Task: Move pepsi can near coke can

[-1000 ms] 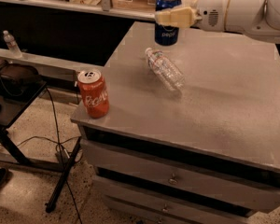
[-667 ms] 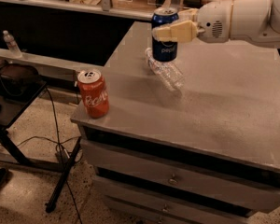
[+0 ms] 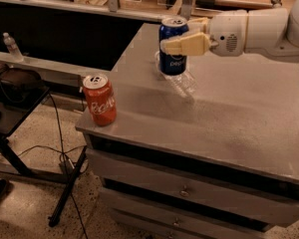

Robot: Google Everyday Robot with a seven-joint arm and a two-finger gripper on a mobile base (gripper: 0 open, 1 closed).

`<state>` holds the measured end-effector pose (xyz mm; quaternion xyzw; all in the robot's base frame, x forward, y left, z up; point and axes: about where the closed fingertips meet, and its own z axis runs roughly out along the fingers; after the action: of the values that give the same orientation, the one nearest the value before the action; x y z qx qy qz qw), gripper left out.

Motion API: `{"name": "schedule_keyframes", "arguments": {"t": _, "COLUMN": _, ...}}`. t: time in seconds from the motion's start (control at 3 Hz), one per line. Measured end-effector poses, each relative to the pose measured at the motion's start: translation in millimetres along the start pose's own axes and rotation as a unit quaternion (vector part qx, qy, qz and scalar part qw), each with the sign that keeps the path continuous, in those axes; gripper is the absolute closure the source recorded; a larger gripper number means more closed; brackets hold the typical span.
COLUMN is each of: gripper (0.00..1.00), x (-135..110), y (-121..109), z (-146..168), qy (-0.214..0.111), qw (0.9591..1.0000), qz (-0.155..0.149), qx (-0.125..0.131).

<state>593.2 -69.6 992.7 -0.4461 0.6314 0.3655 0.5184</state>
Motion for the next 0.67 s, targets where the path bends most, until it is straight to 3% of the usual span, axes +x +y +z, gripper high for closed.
{"name": "schedule_keyframes", "arguments": {"t": 0.33, "gripper": 1.00, "x": 4.3, "y": 43.4, "z": -1.5, "qy": -0.028, "qw": 0.9984, "qz": -0.031, "qx": -0.039}}
{"name": "schedule_keyframes", "arguments": {"t": 0.67, "gripper": 1.00, "x": 2.7, "y": 50.0, "z": -0.6, "qy": -0.032, "qw": 0.9976, "qz": -0.044, "qx": -0.043}}
